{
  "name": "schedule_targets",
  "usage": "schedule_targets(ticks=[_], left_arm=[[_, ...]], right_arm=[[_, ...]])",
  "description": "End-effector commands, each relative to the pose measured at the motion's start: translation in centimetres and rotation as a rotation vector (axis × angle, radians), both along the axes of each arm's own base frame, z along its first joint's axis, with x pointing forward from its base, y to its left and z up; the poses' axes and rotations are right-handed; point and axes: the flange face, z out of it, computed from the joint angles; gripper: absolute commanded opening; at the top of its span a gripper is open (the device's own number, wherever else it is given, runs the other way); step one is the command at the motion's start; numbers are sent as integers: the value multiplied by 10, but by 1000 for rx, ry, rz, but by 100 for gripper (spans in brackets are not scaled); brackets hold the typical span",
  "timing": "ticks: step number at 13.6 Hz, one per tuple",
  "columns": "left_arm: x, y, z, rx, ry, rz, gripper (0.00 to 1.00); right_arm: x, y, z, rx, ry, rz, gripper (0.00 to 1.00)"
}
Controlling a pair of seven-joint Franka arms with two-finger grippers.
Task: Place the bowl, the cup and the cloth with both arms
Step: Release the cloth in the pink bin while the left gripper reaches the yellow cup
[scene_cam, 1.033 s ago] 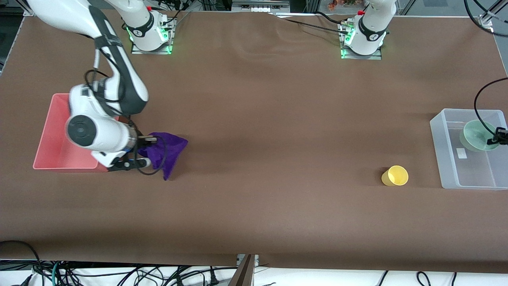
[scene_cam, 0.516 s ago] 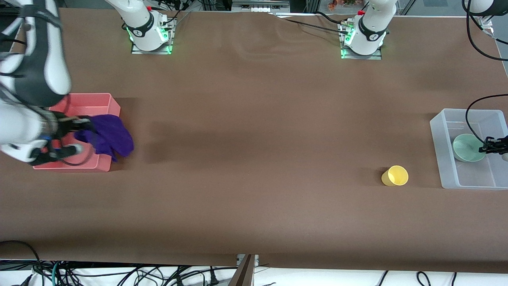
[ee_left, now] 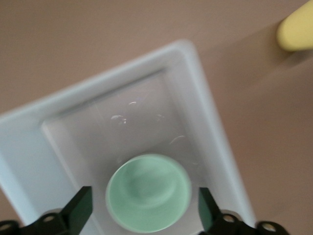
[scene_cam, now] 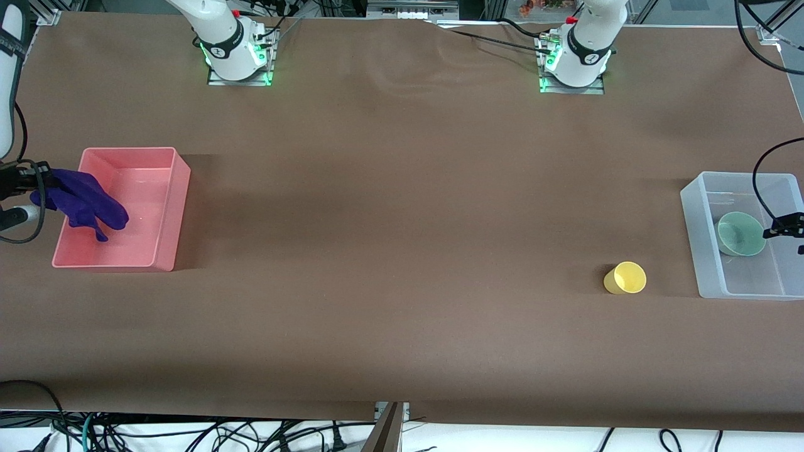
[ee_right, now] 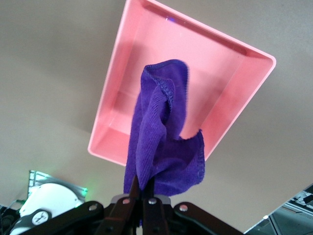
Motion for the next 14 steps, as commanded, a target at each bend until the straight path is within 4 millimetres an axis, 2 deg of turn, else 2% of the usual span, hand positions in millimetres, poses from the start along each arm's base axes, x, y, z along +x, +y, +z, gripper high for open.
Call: schedule_targets(ticks=[1,2,3,4,5,6,8,10,11,12,13,14], left_arm=[[30,-88,16,19,22,21,100],[39,-116,15,25,28,59,100],[47,-148,7,30,46,96,100],[54,-177,-1,34,61,141,100],[59,-200,-17,23,82,184,100],[62,-213,-33,9,99,211,100],[68,-215,-64,-1,84,224,100],[72,-215,-93,-2,68,241,98],[73,-217,-103,-10,70,271,88],[72,-219,-110,-31,79,286,62],[70,-218,-113,-39,88,291,26],[67,-220,-119,-52,102,302,4]], right_arm=[[-4,-10,-43,-4,-8,18,0],[-4,-10,-56,-3,-14,14,14],[-4,-11,-62,-3,-22,7,99],[-3,-10,-62,0,-25,4,100],[-3,-8,-52,18,-42,-5,100],[-3,-4,-36,50,-82,-28,100],[-8,13,6,82,-129,-79,100],[-3,71,53,87,-138,-100,100],[-4,100,68,75,-120,-141,100],[-7,123,85,54,-128,-205,100],[-8,141,97,36,-144,-247,100],[-6,149,102,30,-145,-247,100]])
